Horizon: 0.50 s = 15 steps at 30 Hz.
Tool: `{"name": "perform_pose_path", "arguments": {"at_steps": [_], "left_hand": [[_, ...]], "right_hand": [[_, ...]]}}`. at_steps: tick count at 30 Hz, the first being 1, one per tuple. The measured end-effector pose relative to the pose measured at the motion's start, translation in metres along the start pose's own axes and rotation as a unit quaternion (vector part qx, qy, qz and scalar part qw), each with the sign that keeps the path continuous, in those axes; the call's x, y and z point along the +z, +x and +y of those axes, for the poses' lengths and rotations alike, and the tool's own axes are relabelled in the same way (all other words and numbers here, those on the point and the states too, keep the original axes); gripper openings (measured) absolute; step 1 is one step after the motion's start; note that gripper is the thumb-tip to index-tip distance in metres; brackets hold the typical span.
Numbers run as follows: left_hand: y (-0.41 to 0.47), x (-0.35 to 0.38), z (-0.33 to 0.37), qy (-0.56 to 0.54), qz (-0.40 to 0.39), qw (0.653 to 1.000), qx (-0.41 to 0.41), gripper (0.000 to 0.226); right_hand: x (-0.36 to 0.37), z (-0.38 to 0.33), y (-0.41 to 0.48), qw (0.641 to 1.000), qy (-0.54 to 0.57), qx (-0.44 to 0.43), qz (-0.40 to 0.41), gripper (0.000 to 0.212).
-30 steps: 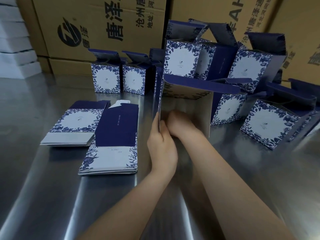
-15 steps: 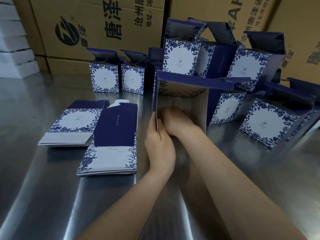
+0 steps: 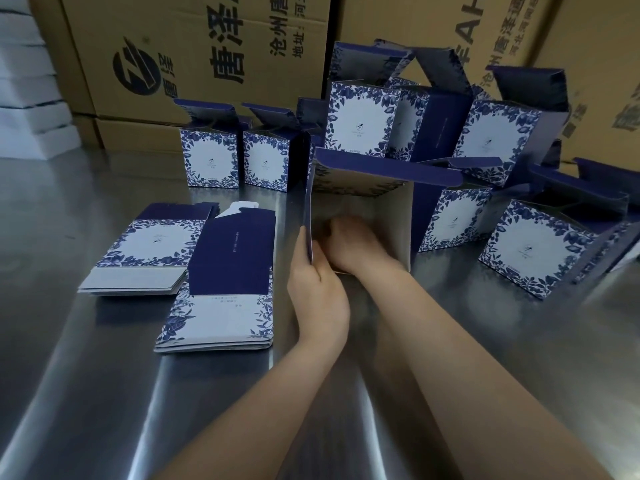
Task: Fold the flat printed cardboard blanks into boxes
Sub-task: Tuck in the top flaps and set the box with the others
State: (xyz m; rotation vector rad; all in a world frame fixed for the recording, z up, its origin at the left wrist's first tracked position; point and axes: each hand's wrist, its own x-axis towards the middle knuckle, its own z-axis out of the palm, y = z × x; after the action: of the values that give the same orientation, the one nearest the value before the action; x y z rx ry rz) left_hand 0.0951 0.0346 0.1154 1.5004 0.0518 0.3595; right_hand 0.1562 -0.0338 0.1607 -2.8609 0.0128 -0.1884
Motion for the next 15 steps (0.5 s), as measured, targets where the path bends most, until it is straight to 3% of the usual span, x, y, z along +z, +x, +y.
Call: {"name": "perform_pose_path", "arguments": {"at_steps": [3, 5, 11, 15], "left_hand": [[0.0012, 0.0001, -0.0012, -0.002, 0.007, 1.000, 0.007, 0.042], [0.0018, 0.0006, -0.0032, 0.001, 0.009, 1.000, 0.002, 0.042], [0.0036, 0.0016, -0.0051, 0.013, 0.010, 1.000, -0.001, 0.041], [0.0042, 0.0004, -0.0041, 0.015, 0.004, 1.000, 0.005, 0.041]], "right_hand": [[0.0049, 0.0055, -0.0015, 0.997, 0.008, 0.062, 0.049, 0.035], [0.0086, 0.0078, -0.0013, 0.996, -0.023, 0.080, 0.018, 0.027], [0.0053, 0.0048, 0.0065, 0.991, -0.069, 0.074, -0.085, 0.035], [0.0047, 0.0080, -0.0004, 0.997, -0.020, 0.070, 0.013, 0.025]]}}
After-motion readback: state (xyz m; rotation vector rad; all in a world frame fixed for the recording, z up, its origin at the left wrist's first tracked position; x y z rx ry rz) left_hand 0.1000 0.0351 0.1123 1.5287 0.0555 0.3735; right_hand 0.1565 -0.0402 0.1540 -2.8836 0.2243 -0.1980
